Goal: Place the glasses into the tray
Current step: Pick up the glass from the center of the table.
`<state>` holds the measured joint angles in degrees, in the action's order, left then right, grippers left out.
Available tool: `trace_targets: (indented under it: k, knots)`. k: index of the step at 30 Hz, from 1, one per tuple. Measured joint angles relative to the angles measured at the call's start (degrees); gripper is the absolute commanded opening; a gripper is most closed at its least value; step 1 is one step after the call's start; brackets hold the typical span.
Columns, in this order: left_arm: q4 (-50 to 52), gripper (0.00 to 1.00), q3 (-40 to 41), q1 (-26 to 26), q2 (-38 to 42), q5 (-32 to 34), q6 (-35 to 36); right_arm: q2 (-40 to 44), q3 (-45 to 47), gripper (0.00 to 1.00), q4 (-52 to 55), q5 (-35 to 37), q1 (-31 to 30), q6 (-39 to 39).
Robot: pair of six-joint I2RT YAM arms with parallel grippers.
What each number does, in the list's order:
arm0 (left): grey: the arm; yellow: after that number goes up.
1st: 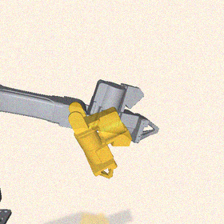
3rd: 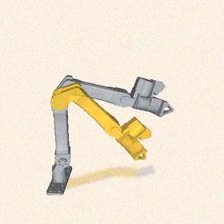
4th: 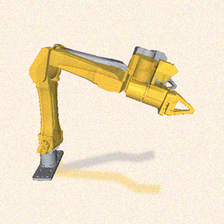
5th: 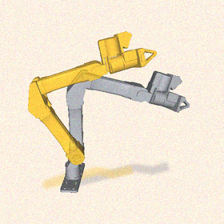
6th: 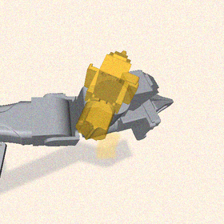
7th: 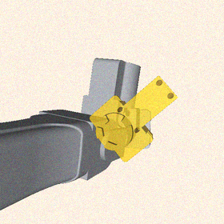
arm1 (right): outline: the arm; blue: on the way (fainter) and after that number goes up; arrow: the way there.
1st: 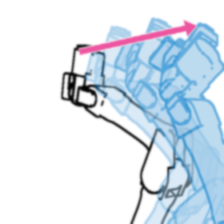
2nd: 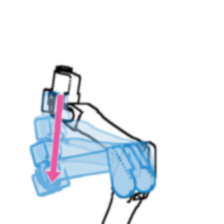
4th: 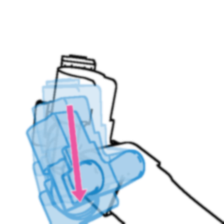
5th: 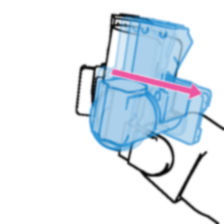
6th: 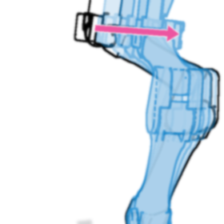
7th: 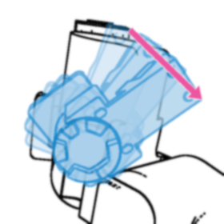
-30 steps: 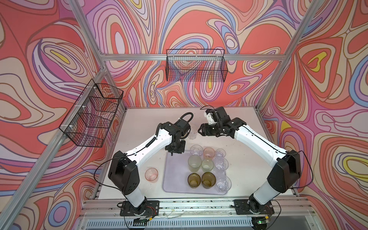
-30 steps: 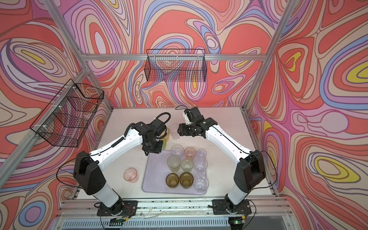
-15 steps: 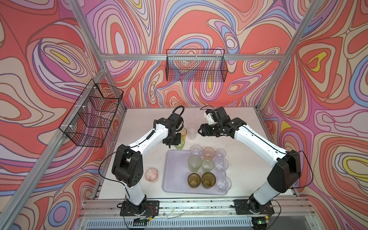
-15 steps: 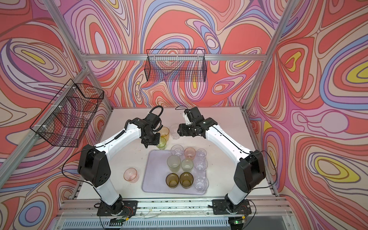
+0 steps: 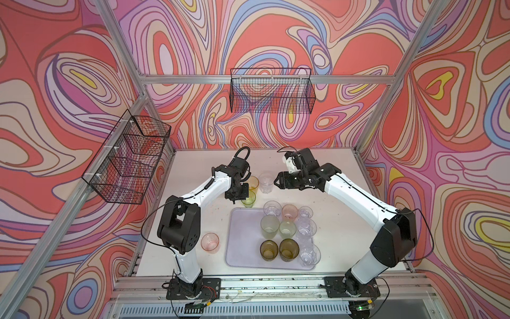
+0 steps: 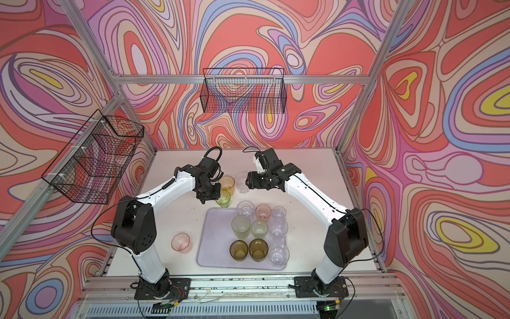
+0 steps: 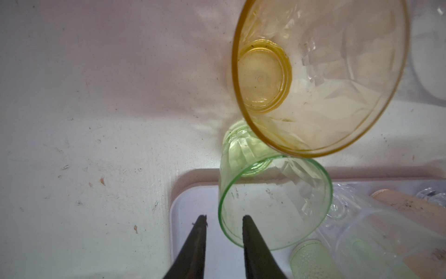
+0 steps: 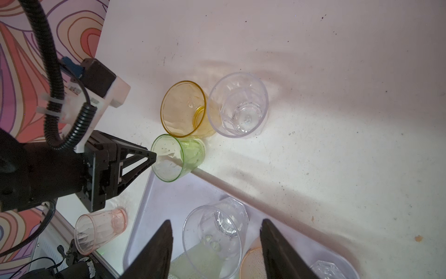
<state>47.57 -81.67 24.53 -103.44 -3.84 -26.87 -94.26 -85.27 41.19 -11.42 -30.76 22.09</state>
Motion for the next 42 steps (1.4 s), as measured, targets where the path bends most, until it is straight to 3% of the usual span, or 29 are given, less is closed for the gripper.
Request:
trace_targets:
  k: [30,42]
  knots:
    - [-2.0,0.0,0.8,-1.0,-2.8,-0.7,-0.3,0.0,-0.1,0.6,0.3,-0.1,0.0,0.0]
    - [1.7,0.0,0.8,-1.0,3.1,-0.2,-0.6,0.0,-0.1,0.61,0.4,-0.2,0.0,0.0]
